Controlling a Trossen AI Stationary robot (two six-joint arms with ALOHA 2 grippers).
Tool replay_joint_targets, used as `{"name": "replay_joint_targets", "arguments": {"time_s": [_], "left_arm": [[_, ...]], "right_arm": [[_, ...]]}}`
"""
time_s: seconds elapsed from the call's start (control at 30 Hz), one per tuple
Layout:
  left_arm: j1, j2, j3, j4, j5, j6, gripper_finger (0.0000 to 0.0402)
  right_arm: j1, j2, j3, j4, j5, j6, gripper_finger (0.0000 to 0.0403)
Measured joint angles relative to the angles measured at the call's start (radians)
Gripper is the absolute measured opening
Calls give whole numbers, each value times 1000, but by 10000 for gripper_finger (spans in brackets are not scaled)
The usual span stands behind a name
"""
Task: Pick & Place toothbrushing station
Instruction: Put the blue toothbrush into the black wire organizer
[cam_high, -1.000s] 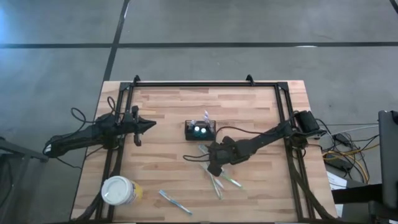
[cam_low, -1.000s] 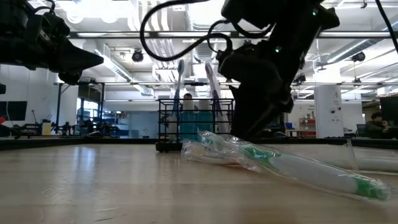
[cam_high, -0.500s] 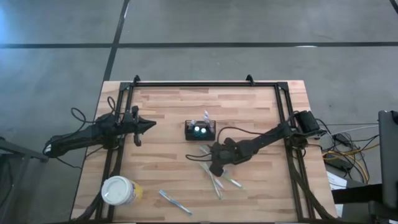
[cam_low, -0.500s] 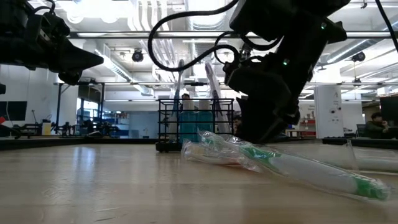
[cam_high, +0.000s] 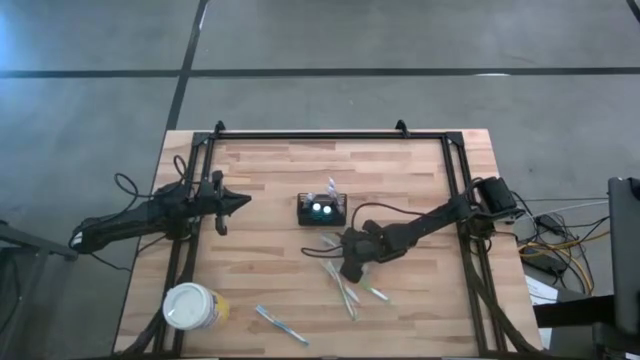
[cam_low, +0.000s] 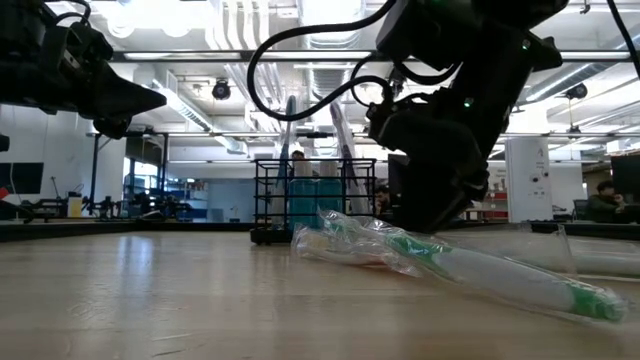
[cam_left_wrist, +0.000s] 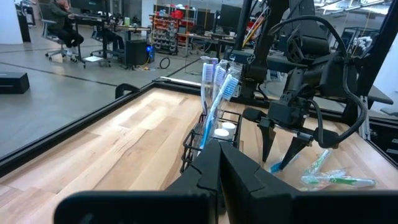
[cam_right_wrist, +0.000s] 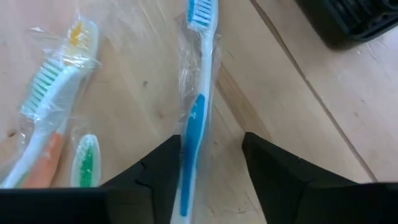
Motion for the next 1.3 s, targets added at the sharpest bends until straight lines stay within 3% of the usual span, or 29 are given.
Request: {"name": "replay_joint_targets", "arguments": {"time_s": [0.4, 0.6, 0.83, 0.97, 1.17, 1.3], "left_arm": [[0, 0, 0, 1, 0, -8, 10], [0, 0, 0, 5, 2, -30, 10], [0, 0, 0, 40, 64, -4, 10], [0, 1, 0, 108, 80, -1, 10], [0, 20, 0, 184, 78, 4, 11], [-1, 68, 0, 278, 81, 15, 36]], "right_arm": [[0, -21, 27, -46, -11, -105, 23], [1, -83, 41, -43, 9, -170, 19], [8, -205, 40, -19, 144, -268, 19], [7, -281, 24, 102, 171, -391, 19], [7, -366, -39, 441, 170, -639, 18], [-14, -389, -87, 674, 142, -767, 18]]}}
